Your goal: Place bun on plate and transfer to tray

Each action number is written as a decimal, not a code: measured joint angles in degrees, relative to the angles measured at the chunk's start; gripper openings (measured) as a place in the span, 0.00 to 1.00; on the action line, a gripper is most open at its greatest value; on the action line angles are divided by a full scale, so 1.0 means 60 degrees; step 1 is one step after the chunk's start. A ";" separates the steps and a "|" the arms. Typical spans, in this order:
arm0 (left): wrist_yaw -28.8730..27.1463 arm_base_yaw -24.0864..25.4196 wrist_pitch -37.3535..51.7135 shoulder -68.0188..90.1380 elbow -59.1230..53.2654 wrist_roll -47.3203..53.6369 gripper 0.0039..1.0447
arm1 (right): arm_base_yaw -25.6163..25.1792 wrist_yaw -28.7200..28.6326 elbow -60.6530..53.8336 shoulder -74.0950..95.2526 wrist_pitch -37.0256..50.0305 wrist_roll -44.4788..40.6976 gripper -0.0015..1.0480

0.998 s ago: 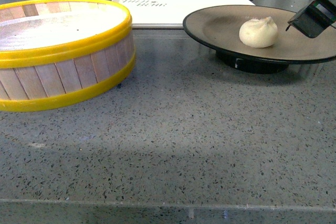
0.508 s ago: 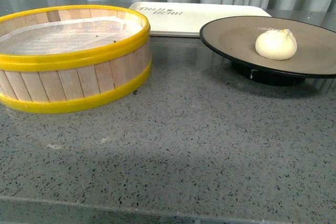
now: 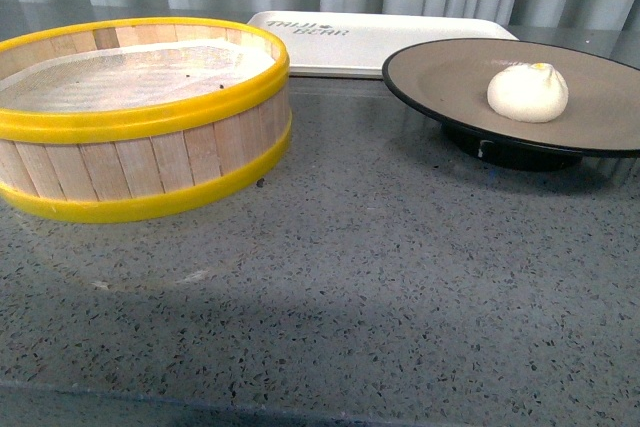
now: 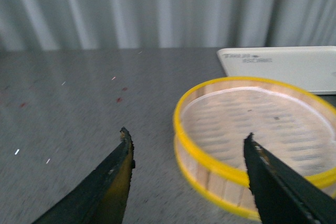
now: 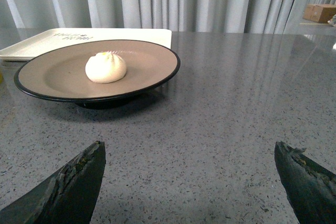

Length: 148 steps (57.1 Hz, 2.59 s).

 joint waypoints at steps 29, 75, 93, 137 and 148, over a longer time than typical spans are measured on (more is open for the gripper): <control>0.0160 0.0058 0.0288 -0.1690 -0.2120 -0.0645 0.03 | 0.0000 0.0004 0.0000 0.0000 0.0000 0.0000 0.92; 0.0149 0.0058 -0.0980 -0.4182 -0.3064 -0.0681 0.03 | 0.0000 0.0004 0.0000 0.0000 0.0000 0.0000 0.92; 0.0157 0.0055 -0.2269 -0.5435 -0.3064 -0.0678 0.03 | 0.0000 0.0004 0.0000 0.0000 0.0000 0.0000 0.92; 0.0178 0.0058 -0.2269 -0.5439 -0.3064 -0.0681 0.95 | 0.0306 0.4142 0.0641 0.2557 0.1242 -0.1614 0.92; 0.0153 0.0055 -0.2269 -0.5435 -0.3064 -0.0685 0.94 | -0.2612 0.1264 0.2204 0.6590 0.4590 -0.0852 0.92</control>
